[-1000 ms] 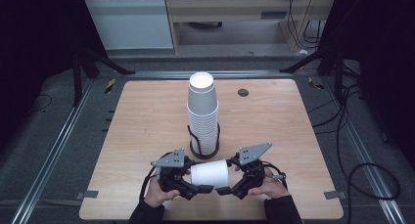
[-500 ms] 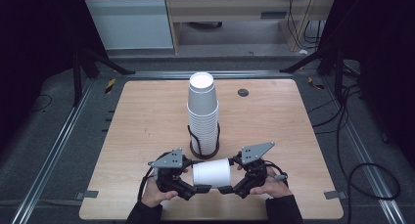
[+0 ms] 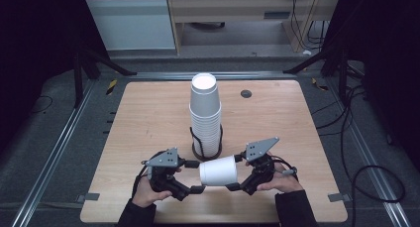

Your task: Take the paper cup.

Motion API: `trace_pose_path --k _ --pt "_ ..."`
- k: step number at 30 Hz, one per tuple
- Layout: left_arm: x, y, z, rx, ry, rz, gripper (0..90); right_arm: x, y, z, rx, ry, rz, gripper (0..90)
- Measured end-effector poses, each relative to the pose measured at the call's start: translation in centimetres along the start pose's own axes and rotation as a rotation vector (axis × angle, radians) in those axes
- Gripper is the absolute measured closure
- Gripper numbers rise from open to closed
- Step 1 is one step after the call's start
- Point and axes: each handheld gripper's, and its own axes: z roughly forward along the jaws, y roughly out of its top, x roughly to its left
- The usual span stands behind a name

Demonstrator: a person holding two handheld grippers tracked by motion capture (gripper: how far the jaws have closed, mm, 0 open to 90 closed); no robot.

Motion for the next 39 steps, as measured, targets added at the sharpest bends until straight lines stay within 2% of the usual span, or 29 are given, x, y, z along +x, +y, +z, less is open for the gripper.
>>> trace_pose_path --k 10,21,39 --pt "0.3 0.9 1.0 0.075 0.001 0.023 15.2 -0.5 0.9 1.1 0.085 0.015 -0.026 9.9" --pt "0.5 0.9 2.1 0.142 -0.001 0.036 17.6 -0.4 1.6 2.0 0.131 0.028 -0.045 9.9" --pt "0.5 0.9 2.3 0.154 -0.022 0.042 22.2 -0.3 1.9 2.3 0.137 0.046 -0.049 9.8"
